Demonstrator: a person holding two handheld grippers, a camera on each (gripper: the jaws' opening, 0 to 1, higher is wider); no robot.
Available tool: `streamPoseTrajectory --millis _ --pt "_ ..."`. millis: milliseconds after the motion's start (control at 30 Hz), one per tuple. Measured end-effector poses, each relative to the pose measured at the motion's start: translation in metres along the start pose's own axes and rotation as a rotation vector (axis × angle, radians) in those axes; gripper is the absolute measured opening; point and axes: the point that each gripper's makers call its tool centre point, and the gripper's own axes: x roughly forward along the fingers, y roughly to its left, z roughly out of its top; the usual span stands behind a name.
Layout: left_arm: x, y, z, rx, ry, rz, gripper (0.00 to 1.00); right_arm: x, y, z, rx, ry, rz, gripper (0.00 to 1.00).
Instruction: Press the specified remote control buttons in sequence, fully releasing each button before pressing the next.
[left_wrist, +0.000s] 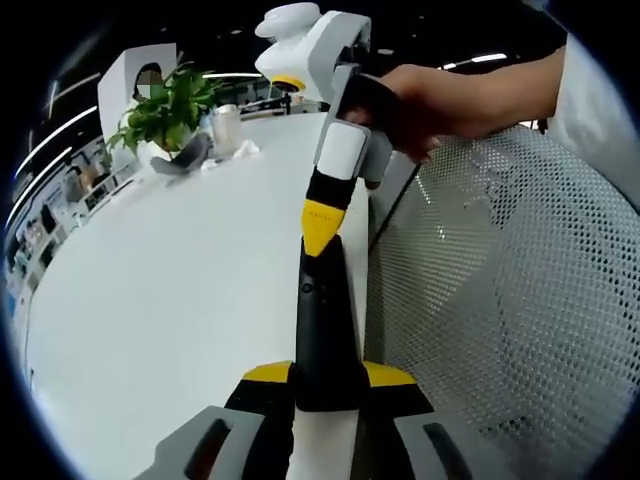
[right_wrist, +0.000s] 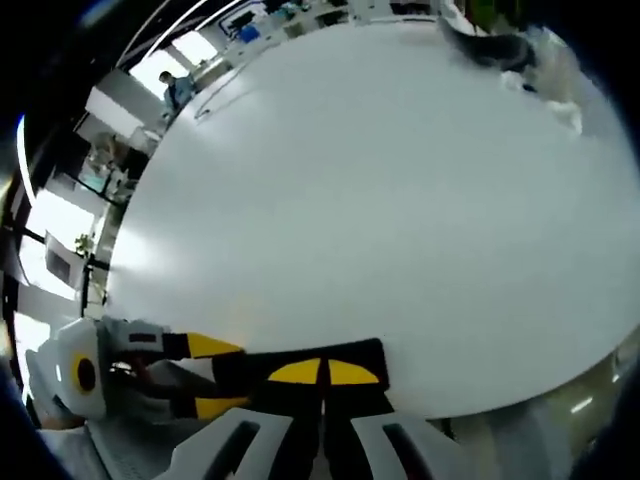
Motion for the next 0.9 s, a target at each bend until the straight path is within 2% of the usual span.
streamPoseTrajectory --millis 267,400,700,900 --pt "0.0000 0.0000 0.0000 -0.003 -0.002 0.000 0.24 0.0049 0.0042 -0.0080 -0.029 0.047 -0.004 0.00" --pt "-0.0001 -0.0003 -0.0003 -0.002 -0.001 0.000 0.24 0.0040 0.0029 -0.0072 -0.046 0.036 -0.003 0.00" --pt "0.0000 0.0002 -0.0004 -0.001 0.001 0.000 0.24 0.0044 0.0021 -0.0061 0.001 0.015 0.032 0.00" --pt "-0.0001 0.0005 -0.0002 0.001 0.004 0.001 0.24 0.0042 0.0027 -0.0058 -0.002 0.010 0.046 0.00"
